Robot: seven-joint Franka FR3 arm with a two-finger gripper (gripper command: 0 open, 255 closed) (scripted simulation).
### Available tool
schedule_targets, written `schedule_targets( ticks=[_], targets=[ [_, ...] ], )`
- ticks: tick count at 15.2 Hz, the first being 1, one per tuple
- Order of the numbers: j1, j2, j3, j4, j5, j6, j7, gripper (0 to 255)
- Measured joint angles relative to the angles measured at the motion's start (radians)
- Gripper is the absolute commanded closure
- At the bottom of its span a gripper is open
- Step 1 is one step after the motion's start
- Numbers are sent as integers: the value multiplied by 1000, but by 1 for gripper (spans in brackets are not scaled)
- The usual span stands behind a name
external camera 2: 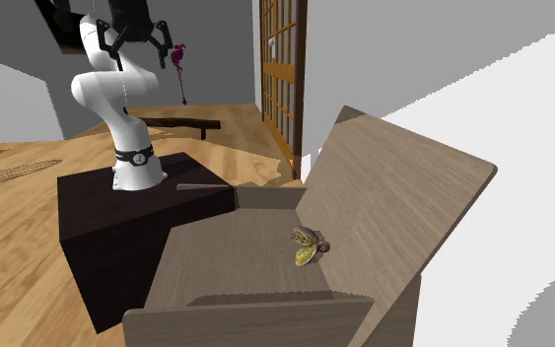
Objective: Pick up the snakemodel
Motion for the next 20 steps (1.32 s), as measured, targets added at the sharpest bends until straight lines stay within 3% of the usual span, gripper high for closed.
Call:
schedule_targets(
  ticks=[2,10,20],
  targets=[
    [3,4,4,-8,3,14,2,0],
    [48,173,77,-90,47,291,29,0],
    [93,491,169,-81,65,638,68,0]
  ],
)
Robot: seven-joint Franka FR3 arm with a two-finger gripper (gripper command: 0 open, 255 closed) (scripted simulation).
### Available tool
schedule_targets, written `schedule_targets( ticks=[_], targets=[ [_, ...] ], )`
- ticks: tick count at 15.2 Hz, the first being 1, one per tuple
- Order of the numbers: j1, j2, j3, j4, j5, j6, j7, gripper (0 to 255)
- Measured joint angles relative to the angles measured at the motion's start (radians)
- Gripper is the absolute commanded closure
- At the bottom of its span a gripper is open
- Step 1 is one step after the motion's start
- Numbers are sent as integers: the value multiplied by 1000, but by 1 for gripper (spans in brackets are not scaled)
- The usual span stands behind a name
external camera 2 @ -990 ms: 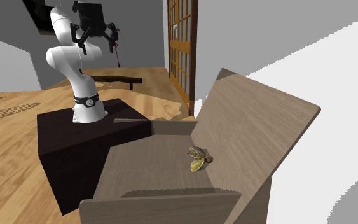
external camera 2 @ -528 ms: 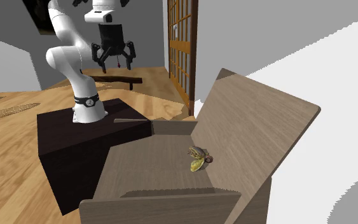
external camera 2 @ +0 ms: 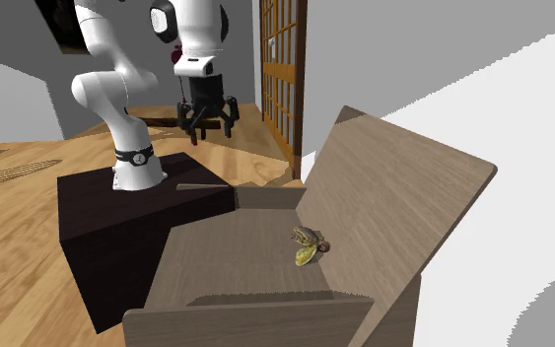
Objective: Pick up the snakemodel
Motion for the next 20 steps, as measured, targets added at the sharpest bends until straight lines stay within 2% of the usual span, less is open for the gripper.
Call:
schedule_targets(
  ticks=[5,9,12,20],
  targets=[
    [13,201,39,61,-29,157,35,0],
    [32,353,65,137,-74,245,83,0],
    [45,472,67,213,-121,295,112,0],
    [127,774,46,434,-239,390,201,0]
  ],
)
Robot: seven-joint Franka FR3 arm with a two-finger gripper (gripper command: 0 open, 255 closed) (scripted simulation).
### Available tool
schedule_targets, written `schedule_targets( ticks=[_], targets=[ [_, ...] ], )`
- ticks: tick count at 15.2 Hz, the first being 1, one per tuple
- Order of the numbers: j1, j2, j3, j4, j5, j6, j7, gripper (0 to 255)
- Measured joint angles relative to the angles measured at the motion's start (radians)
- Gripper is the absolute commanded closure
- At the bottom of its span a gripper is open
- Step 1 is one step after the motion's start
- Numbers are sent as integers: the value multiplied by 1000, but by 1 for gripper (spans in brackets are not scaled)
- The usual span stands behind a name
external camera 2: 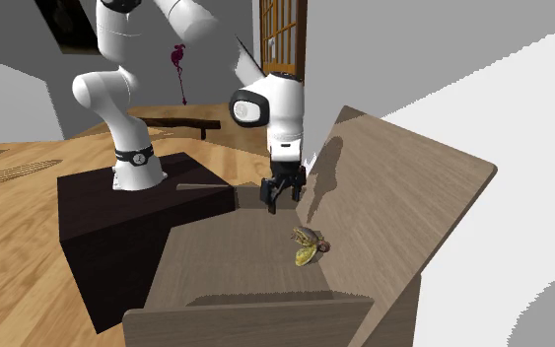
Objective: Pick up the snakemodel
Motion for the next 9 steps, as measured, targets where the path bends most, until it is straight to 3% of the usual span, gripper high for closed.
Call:
schedule_targets(
  ticks=[4,9],
  targets=[
    [46,166,-23,163,-43,13,21,0],
    [69,243,-36,213,-61,42,35,0]
  ],
)
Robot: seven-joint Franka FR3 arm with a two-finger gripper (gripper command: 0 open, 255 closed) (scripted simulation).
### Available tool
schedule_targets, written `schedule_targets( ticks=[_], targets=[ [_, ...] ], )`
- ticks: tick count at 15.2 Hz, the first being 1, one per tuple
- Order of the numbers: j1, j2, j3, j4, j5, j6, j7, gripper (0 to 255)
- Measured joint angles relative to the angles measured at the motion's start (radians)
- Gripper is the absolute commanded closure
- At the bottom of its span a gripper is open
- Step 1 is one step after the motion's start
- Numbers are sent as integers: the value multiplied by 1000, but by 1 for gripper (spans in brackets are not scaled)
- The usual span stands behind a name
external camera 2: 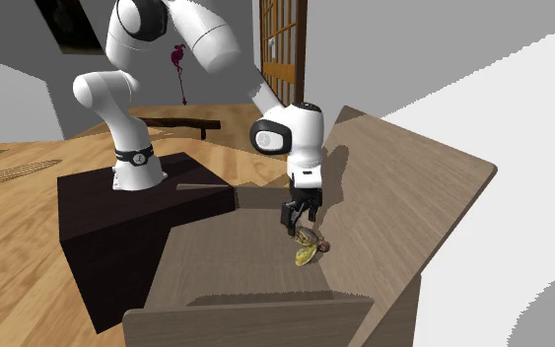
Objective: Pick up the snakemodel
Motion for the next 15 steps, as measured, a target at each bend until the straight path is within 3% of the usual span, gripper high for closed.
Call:
schedule_targets(
  ticks=[4,5,15],
  targets=[
    [8,45,-9,16,-8,30,6,0],
    [9,49,-10,17,-9,32,6,255],
    [9,51,-9,19,-9,35,6,255]
  ],
)
